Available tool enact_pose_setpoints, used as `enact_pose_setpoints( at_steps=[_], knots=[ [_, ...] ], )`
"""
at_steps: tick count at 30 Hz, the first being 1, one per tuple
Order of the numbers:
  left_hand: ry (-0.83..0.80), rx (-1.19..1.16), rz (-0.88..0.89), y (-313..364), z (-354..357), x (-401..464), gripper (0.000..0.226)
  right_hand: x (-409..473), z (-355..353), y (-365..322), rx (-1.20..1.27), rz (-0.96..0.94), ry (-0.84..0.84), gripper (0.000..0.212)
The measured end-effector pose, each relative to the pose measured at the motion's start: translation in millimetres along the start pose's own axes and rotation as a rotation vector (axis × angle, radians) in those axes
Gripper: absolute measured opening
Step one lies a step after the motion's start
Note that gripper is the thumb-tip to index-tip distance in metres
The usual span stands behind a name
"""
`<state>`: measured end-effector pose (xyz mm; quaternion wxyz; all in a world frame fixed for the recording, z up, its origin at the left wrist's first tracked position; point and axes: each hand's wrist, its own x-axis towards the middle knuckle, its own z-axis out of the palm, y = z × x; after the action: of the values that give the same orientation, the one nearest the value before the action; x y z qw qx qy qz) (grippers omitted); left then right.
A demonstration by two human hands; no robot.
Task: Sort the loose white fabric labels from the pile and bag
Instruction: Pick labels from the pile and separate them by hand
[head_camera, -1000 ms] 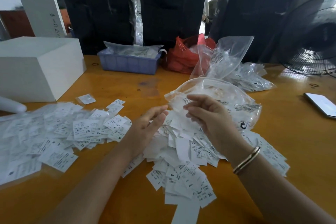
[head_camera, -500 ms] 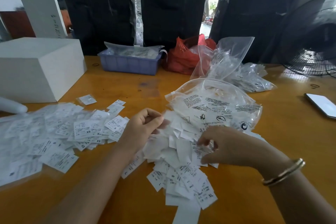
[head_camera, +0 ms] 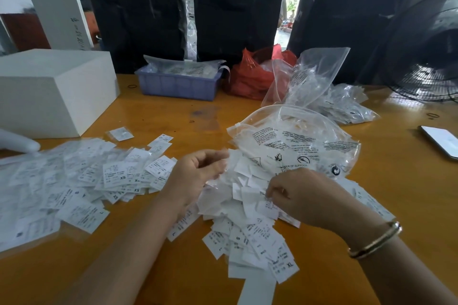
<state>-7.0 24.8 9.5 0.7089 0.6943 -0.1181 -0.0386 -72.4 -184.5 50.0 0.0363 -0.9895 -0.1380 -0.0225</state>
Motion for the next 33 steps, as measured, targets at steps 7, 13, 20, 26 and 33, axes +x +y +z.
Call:
enact_pose_setpoints(
  at_steps=[7,13,20,26,33],
  knots=[
    [0.065,-0.036,-0.021,0,0,-1,0.027,0,3,2,0.044,-0.043,-0.123,0.049],
    [0.074,-0.049,-0.042,0,-1,1,0.018,-2,3,-5,-0.025,-0.043,-0.016,0.032],
    [0.028,-0.065,-0.035,-1,-1,1,0.01,-1,-4,-7,0.05,-0.018,0.187,0.013],
    [0.055,0.014,0.036,-1,-2,-1,0.023,3,2,-8,0.655,0.06,0.701,0.039],
    [0.042,0.326,0.218,-1,2,0,0.024,17,28,-18,1.401,0.165,0.452,0.039]
  ],
)
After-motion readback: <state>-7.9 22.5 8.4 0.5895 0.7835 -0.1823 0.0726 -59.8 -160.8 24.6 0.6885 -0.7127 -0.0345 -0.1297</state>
